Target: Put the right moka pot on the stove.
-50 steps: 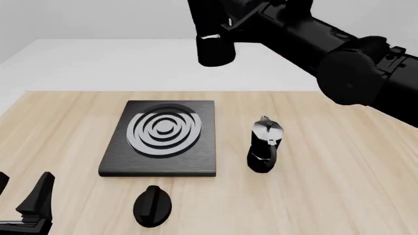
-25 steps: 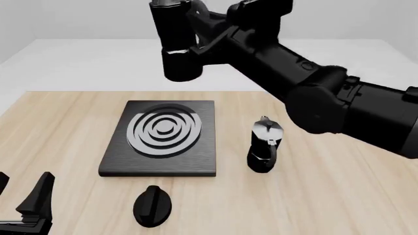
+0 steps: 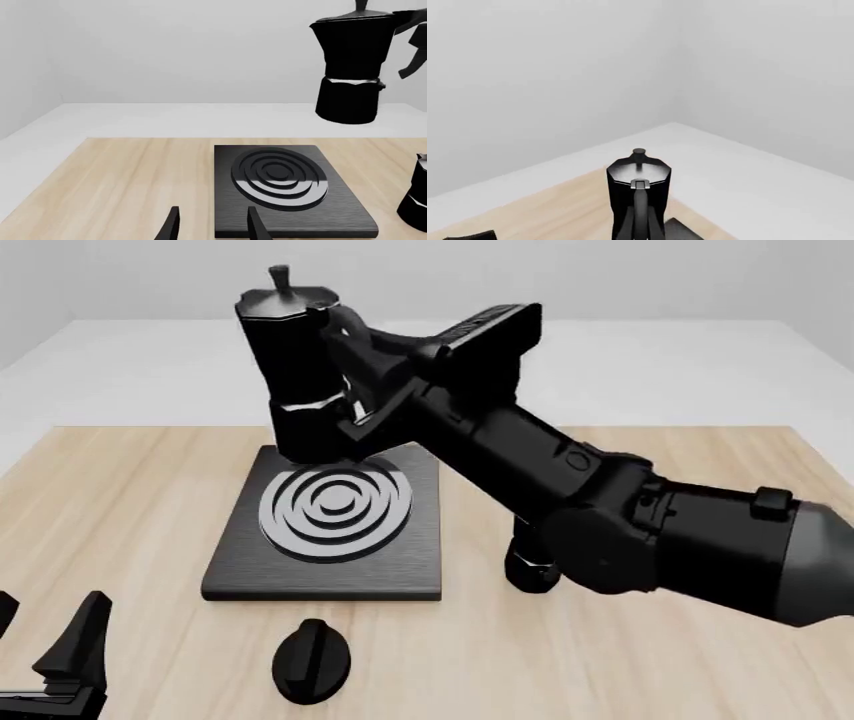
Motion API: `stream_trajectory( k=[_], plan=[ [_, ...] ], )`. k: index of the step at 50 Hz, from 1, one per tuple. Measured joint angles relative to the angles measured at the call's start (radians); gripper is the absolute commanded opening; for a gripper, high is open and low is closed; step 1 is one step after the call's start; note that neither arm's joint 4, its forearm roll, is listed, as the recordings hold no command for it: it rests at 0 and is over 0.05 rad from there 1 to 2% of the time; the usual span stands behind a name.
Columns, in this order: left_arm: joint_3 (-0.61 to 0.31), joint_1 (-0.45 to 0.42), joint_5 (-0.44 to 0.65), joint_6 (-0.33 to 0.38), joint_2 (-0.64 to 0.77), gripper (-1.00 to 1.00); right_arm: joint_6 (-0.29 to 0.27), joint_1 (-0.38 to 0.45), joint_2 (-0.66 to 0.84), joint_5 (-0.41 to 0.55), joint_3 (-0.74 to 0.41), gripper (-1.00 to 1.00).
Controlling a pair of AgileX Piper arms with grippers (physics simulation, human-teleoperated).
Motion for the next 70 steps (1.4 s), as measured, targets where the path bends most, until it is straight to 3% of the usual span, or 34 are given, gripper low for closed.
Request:
stream_trajectory(
  k=[34,70],
  plan=[
    [0.000,0.000,0.000,0.000,0.000,1.00,-0.038,0.094,0.087,-0.215,0.134,-1.00],
    [0.000,0.000,0.000,0.000,0.000,1.00,-0.029,0.096,0.264,-0.401,0.167,-1.00]
  ],
)
